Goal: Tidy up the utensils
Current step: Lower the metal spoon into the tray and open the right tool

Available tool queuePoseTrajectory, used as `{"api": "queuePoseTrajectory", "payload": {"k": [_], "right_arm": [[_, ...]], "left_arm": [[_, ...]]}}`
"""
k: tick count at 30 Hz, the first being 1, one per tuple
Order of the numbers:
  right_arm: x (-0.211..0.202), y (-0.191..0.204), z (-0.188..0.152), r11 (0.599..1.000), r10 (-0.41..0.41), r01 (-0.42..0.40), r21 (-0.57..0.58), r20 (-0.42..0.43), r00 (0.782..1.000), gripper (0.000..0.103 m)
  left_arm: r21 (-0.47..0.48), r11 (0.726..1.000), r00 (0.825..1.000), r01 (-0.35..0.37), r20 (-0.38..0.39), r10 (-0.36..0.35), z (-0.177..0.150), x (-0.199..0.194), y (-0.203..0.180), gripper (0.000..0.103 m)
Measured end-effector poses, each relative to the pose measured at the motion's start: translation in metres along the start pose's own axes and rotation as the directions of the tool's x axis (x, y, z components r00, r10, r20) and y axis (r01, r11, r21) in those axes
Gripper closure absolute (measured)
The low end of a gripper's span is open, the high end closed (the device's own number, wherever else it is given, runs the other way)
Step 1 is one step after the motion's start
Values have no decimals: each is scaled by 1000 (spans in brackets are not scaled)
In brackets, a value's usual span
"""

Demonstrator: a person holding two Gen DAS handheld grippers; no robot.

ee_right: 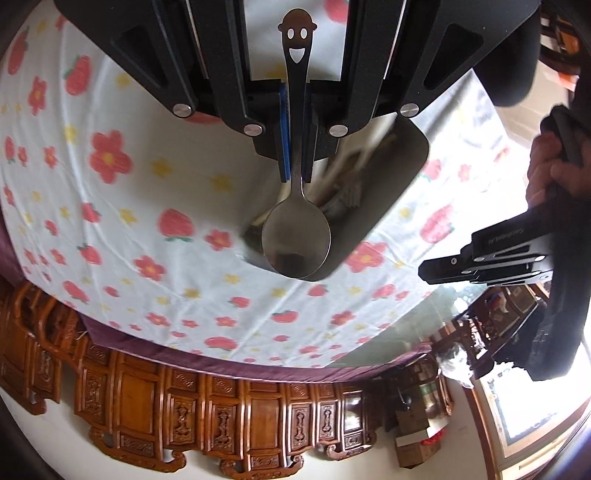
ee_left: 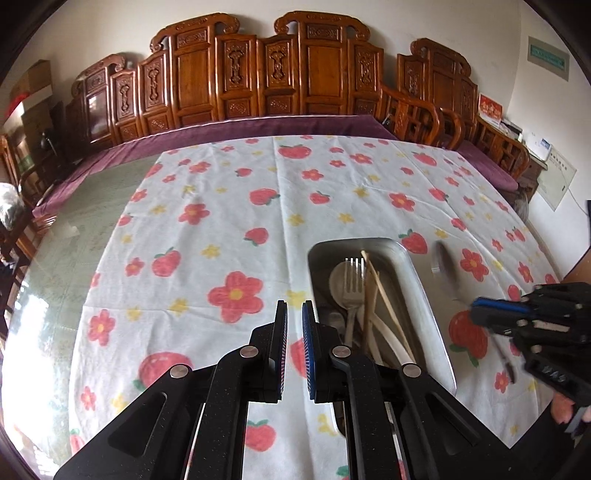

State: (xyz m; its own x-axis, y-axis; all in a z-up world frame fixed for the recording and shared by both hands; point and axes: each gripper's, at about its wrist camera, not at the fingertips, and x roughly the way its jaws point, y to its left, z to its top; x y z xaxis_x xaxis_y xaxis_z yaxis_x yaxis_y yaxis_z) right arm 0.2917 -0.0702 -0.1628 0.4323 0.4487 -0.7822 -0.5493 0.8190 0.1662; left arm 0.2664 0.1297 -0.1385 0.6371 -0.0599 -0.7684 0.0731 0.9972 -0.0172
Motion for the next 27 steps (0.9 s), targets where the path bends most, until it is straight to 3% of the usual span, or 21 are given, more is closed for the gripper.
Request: {"api": "queuePoseTrajectory", "payload": {"k": [5, 15, 27], "right_arm": [[24, 28, 11, 999, 51, -50, 18, -17, 999, 96], [65, 48, 18, 992, 61, -56, 115, -49, 997, 96], [91, 35, 3, 992, -22, 34, 121, -103, 994, 95]], "left_arm": [[-5, 1000, 1000, -7, 14, 7, -2, -9, 12, 95], [-30, 999, 999, -21, 26, 21, -7, -20, 35, 95], [-31, 999, 999, -31, 20, 32, -11, -17, 42, 95]]}}
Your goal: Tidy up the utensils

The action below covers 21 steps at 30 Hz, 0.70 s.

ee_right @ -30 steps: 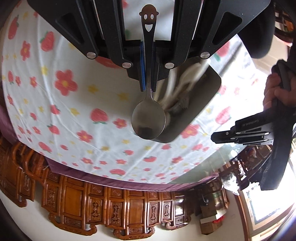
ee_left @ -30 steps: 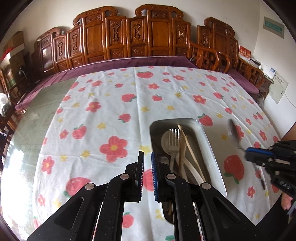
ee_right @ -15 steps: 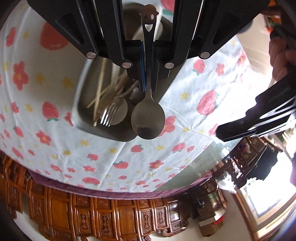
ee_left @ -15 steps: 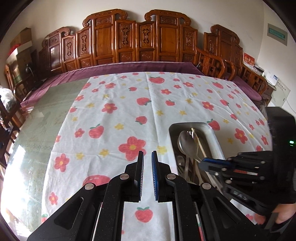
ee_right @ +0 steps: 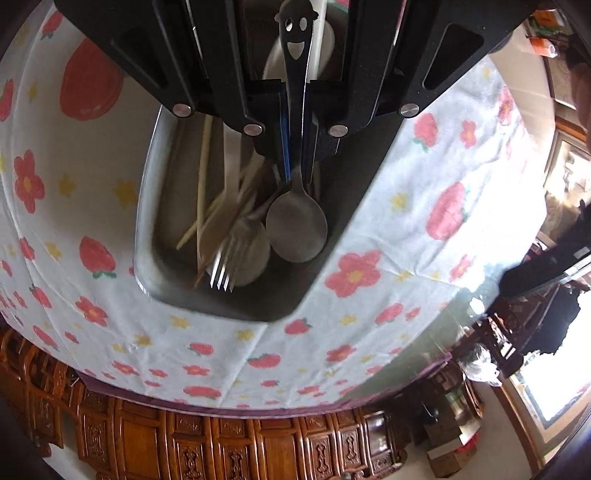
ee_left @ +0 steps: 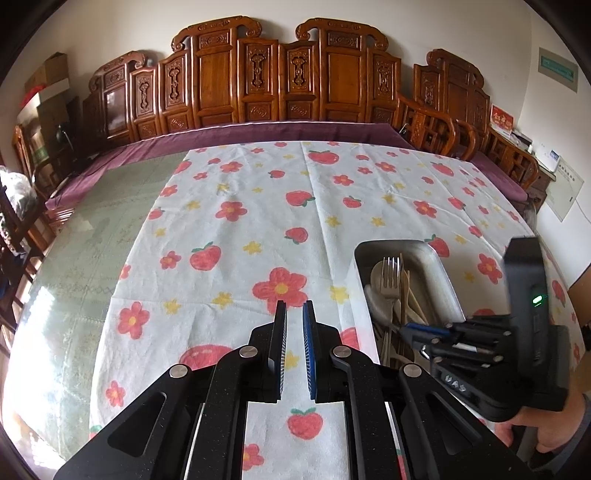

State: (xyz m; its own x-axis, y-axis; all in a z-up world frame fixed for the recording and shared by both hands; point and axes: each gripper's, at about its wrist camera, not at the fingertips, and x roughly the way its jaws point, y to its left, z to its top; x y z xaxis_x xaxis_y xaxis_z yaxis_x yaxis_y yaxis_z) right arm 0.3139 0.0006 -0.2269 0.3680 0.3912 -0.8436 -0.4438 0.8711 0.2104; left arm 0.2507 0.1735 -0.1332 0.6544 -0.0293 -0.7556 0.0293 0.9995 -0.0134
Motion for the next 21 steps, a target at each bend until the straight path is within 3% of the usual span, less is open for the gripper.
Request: {"api": "queuePoseTrajectory", "payload": {"k": [5, 21], "right_arm": [[8, -4, -4, 998, -47, 46, -35, -11, 999, 96], [-11, -13, 7, 999, -3, 4, -31, 37, 999, 94]], "left_arm": [[5, 1000, 1000, 1, -3, -1, 0, 2, -3, 95], [16, 1000, 1000, 8, -10, -7, -2, 2, -15, 95]]}}
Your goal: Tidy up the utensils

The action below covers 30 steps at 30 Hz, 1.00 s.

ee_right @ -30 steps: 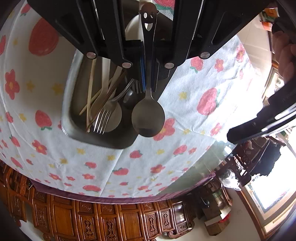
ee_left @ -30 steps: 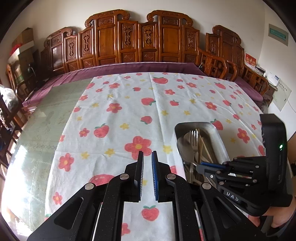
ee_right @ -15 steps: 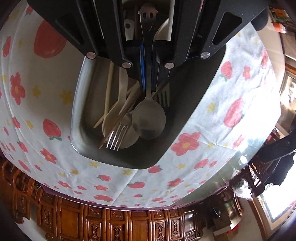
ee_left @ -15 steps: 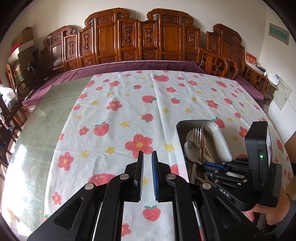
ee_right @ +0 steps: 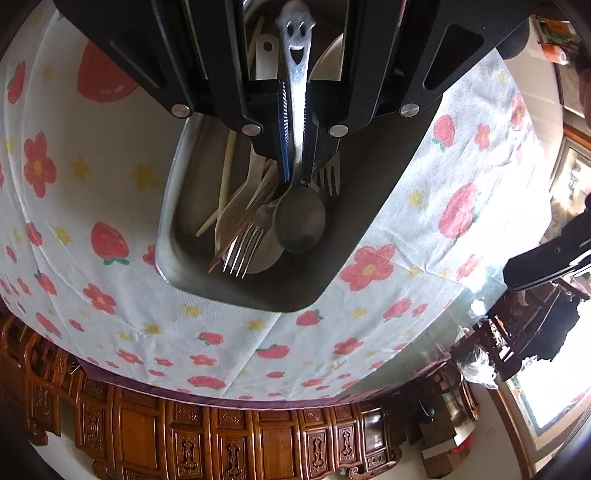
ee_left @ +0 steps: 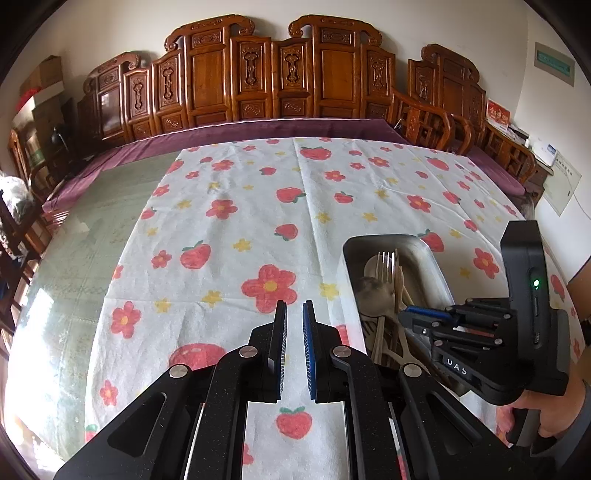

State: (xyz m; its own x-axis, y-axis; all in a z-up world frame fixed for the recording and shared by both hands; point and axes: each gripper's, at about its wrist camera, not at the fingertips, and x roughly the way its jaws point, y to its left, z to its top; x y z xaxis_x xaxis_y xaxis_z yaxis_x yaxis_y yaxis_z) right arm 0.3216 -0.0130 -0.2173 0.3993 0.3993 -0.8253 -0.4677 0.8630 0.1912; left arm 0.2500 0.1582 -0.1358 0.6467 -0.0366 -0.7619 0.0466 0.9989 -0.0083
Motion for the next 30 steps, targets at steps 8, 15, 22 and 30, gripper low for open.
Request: {"api": "queuePoseTrajectory", "payload": {"k": [8, 15, 22, 30], "right_arm": [[-49, -14, -10, 1000, 8, -8, -2, 88, 996, 94], [-116, -38, -33, 1000, -26, 24, 15, 184, 983, 88], [-186, -60, -59, 994, -109, 97, 55, 279, 954, 39], [-245, -81, -83, 985, -165, 136, 107, 346, 923, 10]], "left_arm": [[5, 1000, 1000, 6, 9, -6, 1, -8, -18, 89], [8, 1000, 999, 17, 34, -17, -3, -28, -49, 62], [19, 1000, 996, 20, 89, -22, -2, -61, -93, 17], [59, 998, 990, 14, 138, -22, -2, -98, -142, 8]]}}
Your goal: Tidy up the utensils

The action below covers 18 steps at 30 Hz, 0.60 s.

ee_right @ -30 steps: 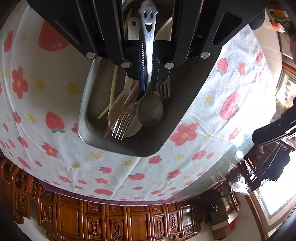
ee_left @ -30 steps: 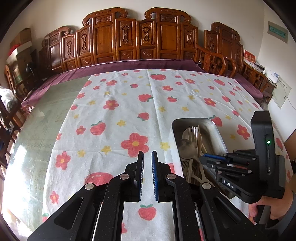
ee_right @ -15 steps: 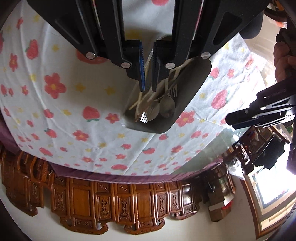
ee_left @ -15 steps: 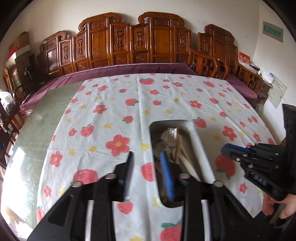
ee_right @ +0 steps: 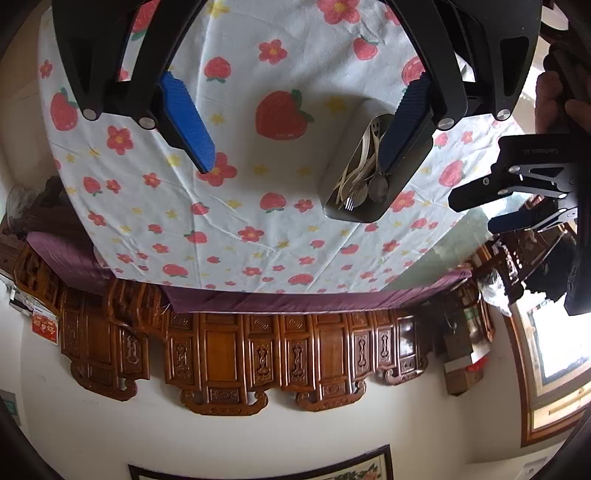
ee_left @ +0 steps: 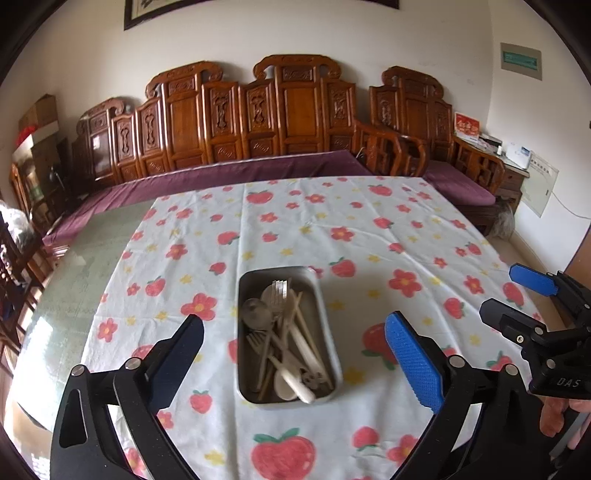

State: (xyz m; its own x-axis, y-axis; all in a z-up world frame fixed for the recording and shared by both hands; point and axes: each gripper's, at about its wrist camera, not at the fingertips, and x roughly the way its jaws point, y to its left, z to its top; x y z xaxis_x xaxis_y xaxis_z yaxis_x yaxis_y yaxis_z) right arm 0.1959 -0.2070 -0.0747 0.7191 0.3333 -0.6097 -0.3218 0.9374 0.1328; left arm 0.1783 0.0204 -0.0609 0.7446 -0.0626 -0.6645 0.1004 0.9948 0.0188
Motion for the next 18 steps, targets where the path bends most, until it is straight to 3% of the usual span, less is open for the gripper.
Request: {"api": "queuePoseTrajectory", "payload": {"k": [7, 18], "right_arm": [[-38, -18, -2, 999, -39, 38, 26, 39, 998, 2], [-100, -17, 3, 997, -79, 76, 27, 122, 989, 2]], "left_arm": [[28, 1000, 1000, 9, 13, -9, 4, -22, -29, 8], [12, 1000, 998, 4, 68, -5, 7, -76, -52, 8]]}}
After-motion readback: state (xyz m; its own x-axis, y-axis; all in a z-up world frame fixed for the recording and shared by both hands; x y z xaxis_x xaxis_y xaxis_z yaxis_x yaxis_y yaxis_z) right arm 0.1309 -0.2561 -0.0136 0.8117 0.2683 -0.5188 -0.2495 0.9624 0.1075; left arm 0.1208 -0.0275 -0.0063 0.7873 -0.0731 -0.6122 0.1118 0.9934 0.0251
